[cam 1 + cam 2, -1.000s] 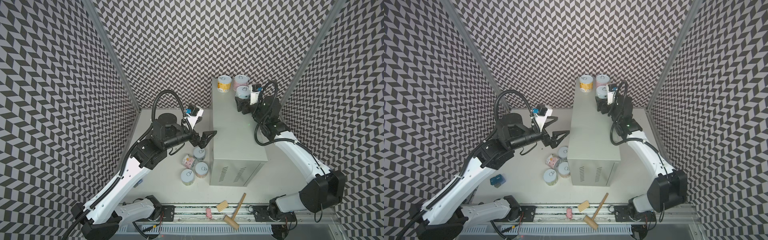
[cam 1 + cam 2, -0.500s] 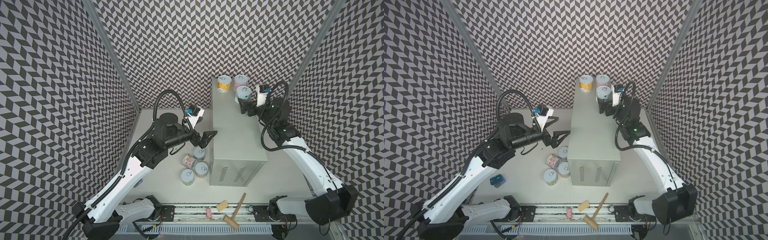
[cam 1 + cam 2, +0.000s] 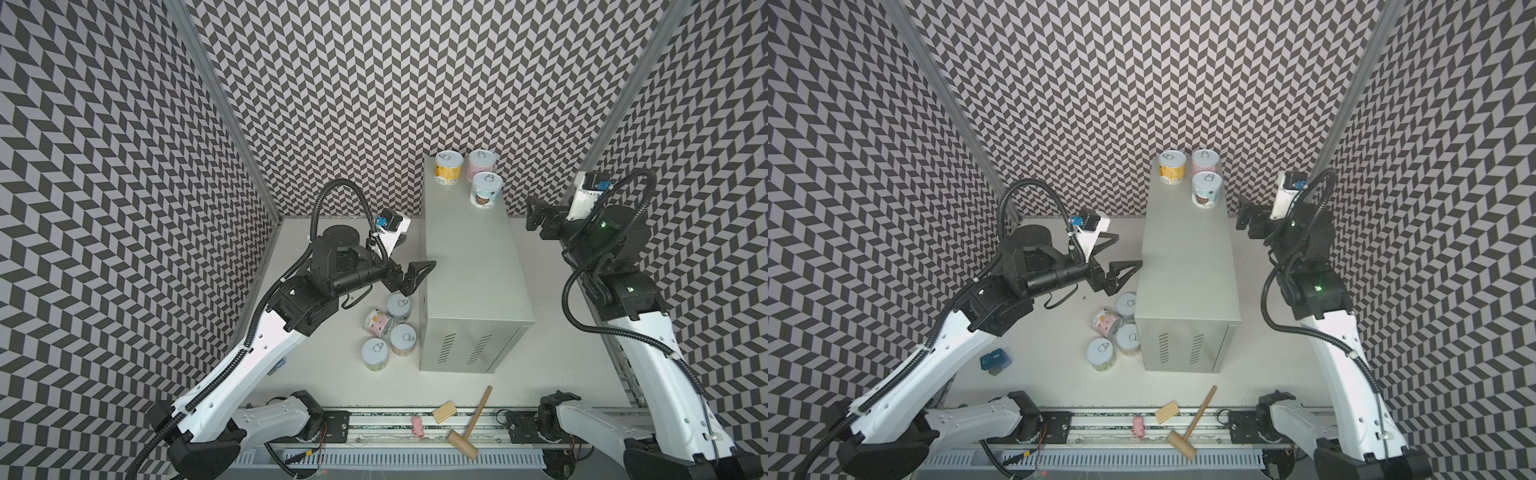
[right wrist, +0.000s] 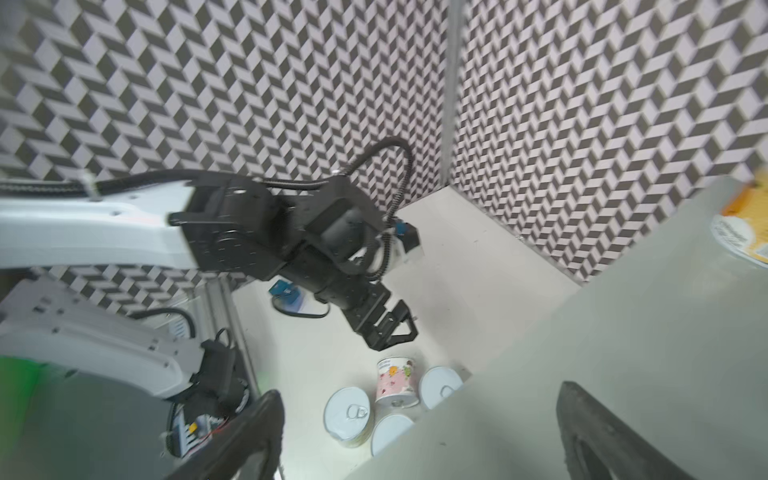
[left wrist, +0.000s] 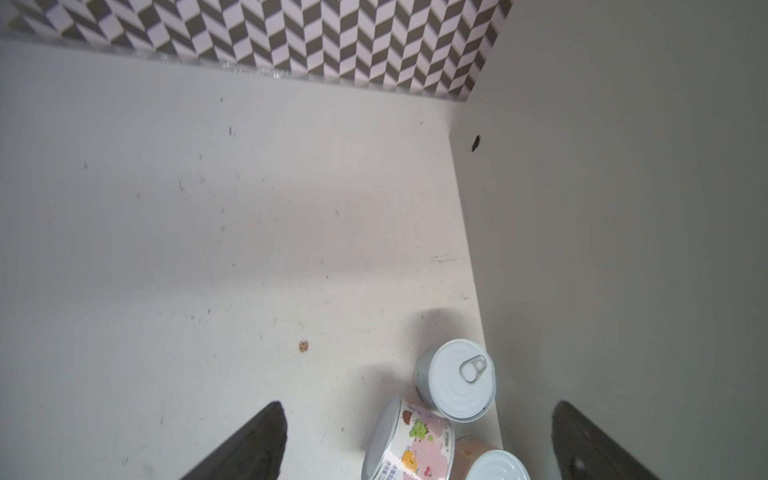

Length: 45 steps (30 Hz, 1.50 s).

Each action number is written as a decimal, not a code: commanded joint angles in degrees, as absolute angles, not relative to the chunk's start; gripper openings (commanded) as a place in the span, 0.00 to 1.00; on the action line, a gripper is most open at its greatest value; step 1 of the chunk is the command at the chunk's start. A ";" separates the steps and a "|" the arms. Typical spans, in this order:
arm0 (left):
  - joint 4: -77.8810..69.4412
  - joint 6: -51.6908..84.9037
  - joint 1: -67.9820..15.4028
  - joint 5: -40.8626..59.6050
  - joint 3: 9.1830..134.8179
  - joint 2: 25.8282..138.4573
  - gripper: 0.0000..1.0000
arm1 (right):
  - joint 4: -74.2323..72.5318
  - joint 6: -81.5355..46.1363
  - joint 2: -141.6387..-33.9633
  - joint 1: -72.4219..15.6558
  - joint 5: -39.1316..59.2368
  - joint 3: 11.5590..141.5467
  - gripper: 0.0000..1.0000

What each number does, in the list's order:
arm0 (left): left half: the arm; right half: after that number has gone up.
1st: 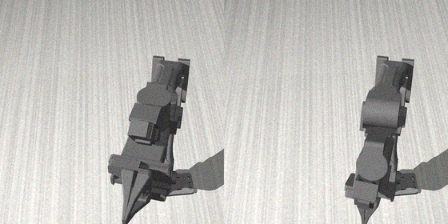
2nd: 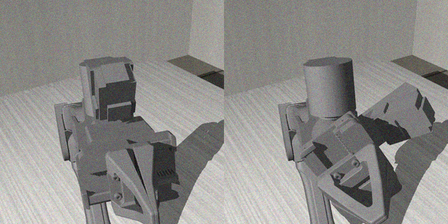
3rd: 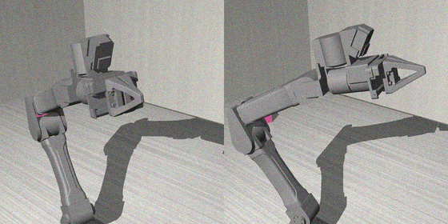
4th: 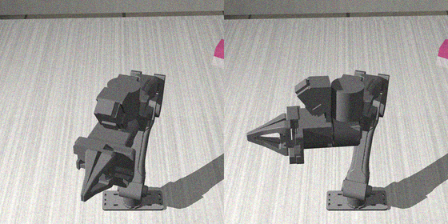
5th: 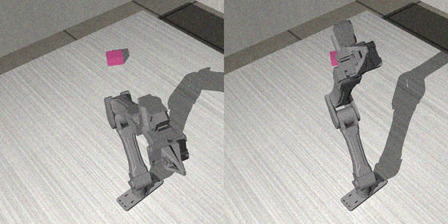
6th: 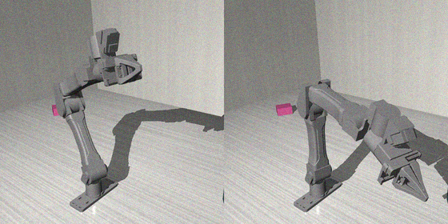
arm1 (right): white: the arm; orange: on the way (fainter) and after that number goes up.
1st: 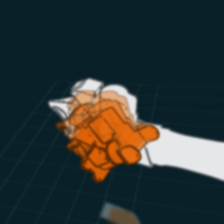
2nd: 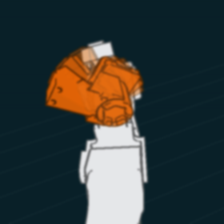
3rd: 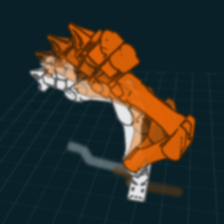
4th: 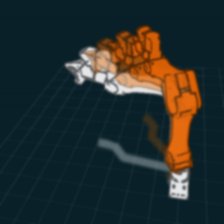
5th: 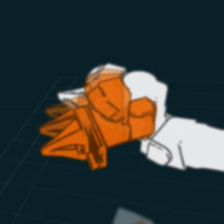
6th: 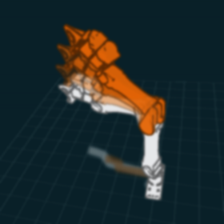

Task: Place and organize the canned foods onto the counter
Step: 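Withdraw the right gripper from the cans and swing it toward the table cluster, then lower the left gripper onto the pink fruit-printed can while the right arm hovers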

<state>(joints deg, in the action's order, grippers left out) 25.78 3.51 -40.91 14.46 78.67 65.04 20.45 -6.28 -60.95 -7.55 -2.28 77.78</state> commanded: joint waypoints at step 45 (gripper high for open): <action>42.66 33.23 -22.09 5.02 51.96 66.76 1.00 | 53.61 4.64 -76.64 -66.89 -15.02 102.97 0.99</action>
